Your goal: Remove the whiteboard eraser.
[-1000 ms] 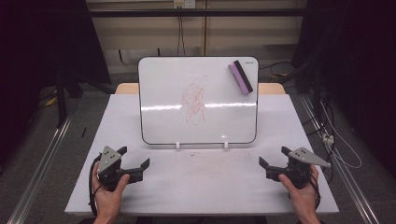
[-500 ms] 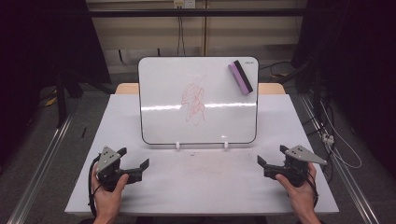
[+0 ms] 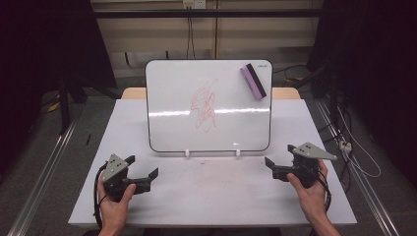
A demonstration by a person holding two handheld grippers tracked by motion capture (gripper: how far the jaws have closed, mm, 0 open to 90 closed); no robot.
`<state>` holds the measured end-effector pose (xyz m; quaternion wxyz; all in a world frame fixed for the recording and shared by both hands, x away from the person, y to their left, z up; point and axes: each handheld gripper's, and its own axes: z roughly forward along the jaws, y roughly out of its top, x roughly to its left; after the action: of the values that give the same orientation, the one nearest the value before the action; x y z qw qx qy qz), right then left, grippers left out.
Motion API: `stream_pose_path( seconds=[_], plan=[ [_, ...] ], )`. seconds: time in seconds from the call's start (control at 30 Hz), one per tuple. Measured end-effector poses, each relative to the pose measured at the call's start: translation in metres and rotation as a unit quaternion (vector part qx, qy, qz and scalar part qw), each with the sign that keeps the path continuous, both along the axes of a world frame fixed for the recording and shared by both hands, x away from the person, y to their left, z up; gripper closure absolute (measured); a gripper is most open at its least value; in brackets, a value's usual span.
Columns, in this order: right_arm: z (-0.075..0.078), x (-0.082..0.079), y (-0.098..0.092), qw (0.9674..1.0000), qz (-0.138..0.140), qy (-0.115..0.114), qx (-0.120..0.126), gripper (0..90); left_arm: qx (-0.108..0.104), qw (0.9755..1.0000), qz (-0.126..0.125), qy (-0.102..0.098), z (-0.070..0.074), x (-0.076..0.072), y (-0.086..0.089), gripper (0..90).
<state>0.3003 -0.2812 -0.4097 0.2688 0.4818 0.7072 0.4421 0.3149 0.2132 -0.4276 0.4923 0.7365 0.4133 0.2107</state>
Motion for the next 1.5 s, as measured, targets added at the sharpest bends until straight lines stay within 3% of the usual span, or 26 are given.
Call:
stream_pose_path(
  seconds=[0.3, 0.4, 0.43, 0.53, 0.63, 0.87, 1.13, 1.27, 1.5],
  plan=[
    [0.026, 0.018, 0.012, 0.9999, 0.012, -0.009, -0.005, 6.6, 0.008, 1.0, 0.004, -0.001, 0.0, 0.0, 0.0, 5.0],
    [0.036, 0.029, 0.018, 0.999, -0.007, -0.027, -0.035, 5.4, 0.009, 1.0, 0.003, -0.003, 0.0, -0.001, 0.0, 5.0],
    [0.039, 0.031, 0.019, 0.9987, -0.017, -0.033, -0.035, 5.6, 0.009, 1.0, 0.003, -0.003, 0.0, -0.001, 0.0, 5.1],
    [0.048, 0.041, 0.019, 0.9992, 0.002, -0.034, -0.02, 5.6, 0.008, 1.0, 0.003, -0.003, 0.0, -0.001, 0.0, 5.0],
    [0.06, 0.05, 0.02, 0.9988, -0.001, -0.042, -0.027, 6.0, 0.012, 0.9999, 0.012, 0.0, -0.001, -0.001, 0.0, 5.1],
    [0.083, 0.073, 0.023, 0.997, -0.011, -0.054, -0.055, 13.4, 0.009, 0.9999, 0.01, 0.0, -0.001, -0.001, 0.0, 5.0],
    [0.093, 0.092, 0.031, 0.9924, -0.022, -0.068, -0.101, 20.6, 0.017, 0.9998, 0.009, 0.003, -0.001, 0.001, 0.0, 5.0],
    [0.098, 0.104, 0.038, 0.9882, -0.028, -0.073, -0.132, 28.2, 0.019, 0.9998, 0.01, 0.004, -0.002, 0.002, 0.001, 5.0],
    [0.098, 0.118, 0.044, 0.9871, -0.028, -0.072, -0.14, 36.4, 0.013, 0.9998, 0.012, 0.006, -0.003, 0.003, 0.001, 5.0]
  ],
)
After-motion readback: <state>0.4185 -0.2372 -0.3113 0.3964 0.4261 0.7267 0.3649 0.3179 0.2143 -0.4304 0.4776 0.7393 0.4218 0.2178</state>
